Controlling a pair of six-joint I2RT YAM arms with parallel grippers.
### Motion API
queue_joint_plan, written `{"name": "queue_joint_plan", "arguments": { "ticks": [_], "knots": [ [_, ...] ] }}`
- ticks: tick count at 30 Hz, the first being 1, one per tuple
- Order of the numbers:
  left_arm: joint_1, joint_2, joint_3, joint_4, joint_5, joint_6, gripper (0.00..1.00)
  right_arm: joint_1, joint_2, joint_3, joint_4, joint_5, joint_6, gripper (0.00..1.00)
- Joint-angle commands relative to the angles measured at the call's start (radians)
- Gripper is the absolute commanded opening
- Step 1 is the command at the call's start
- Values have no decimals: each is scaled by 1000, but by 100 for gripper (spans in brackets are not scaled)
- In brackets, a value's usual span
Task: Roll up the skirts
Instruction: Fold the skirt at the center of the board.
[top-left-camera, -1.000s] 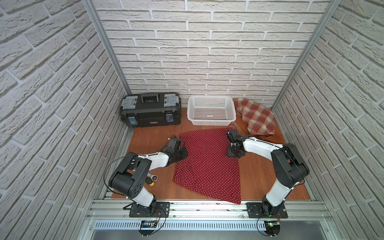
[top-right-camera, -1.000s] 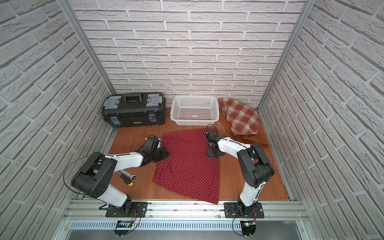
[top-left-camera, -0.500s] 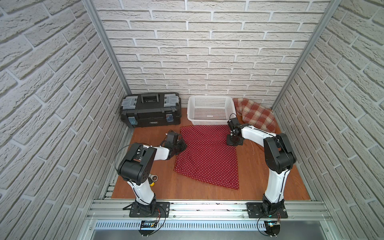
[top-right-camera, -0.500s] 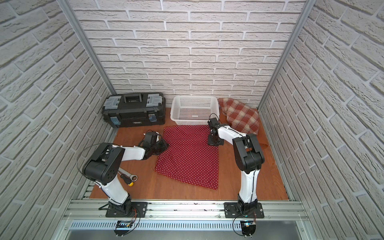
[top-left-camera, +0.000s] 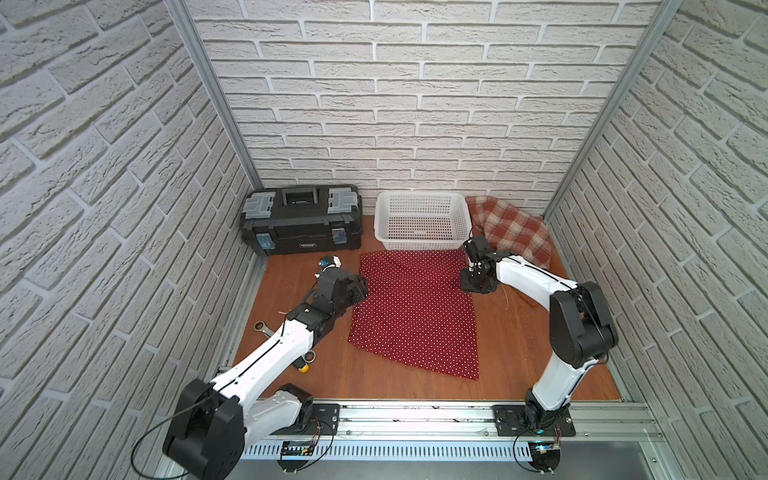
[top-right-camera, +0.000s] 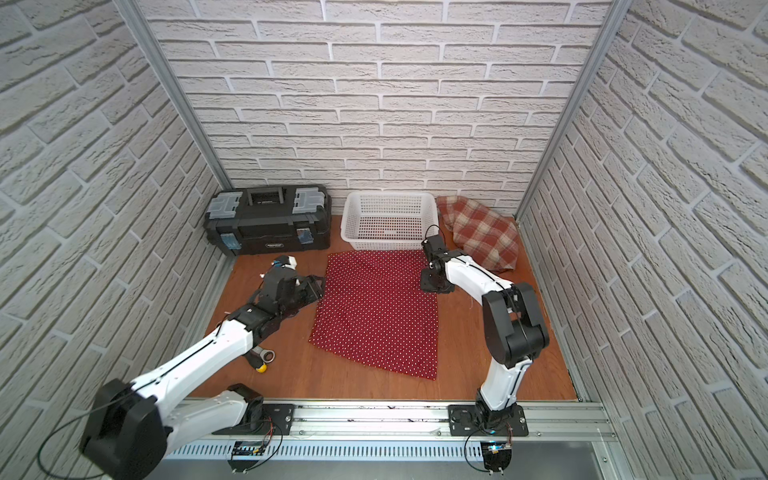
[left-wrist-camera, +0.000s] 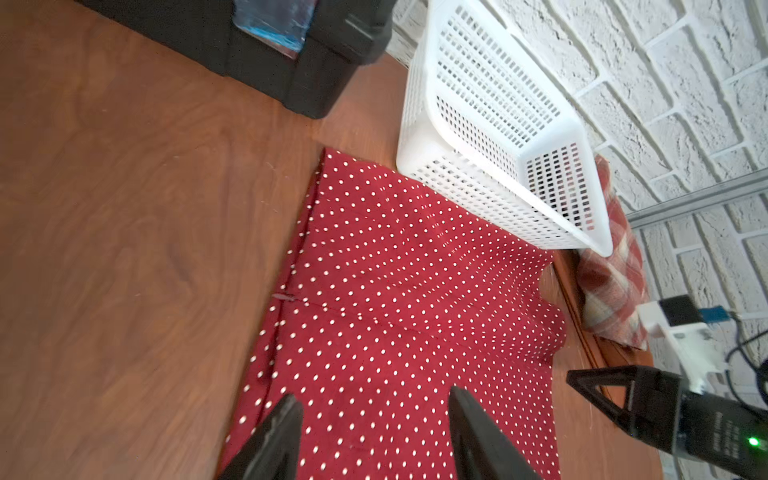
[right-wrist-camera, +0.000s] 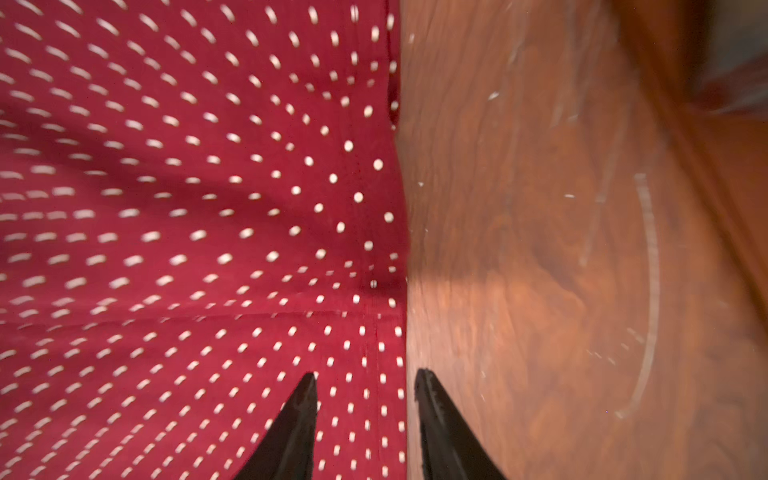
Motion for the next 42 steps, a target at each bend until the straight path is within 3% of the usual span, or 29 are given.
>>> {"name": "queue_joint_plan", "arguments": {
  "ticks": [1,4,9,17,26,28,30,32,38,42],
  "knots": [
    [3,-70,-75,-239,-14,-45,55,16,-136,-72,-15,1,29,46],
    [-12,-135,-125,-317,23,-113,50,69,-262,-223,-43,-11,88,48],
    [-38,-176,-193,-407,30,-180,50,229,-486,-471,-111,-5,264,48],
    [-81,-99,-261,-229,48,-230,53,382,-740,-666,-169,-15,494,48],
    [-113,-9,-302,-135,41,-240,47,426,-725,-703,-135,-14,571,49],
    [-113,0,-315,-124,26,-238,39,442,-710,-709,-83,-31,584,49],
    [-113,6,-322,-110,18,-234,22,458,-688,-720,-21,-65,599,48],
    [-112,11,-324,-105,19,-231,11,471,-662,-724,8,-81,616,48],
    [-114,6,-322,-115,13,-218,1,507,-631,-733,-21,-77,664,48],
    [-114,1,-325,-115,15,-214,0,554,-657,-745,-69,-90,712,48]
  ]
}}
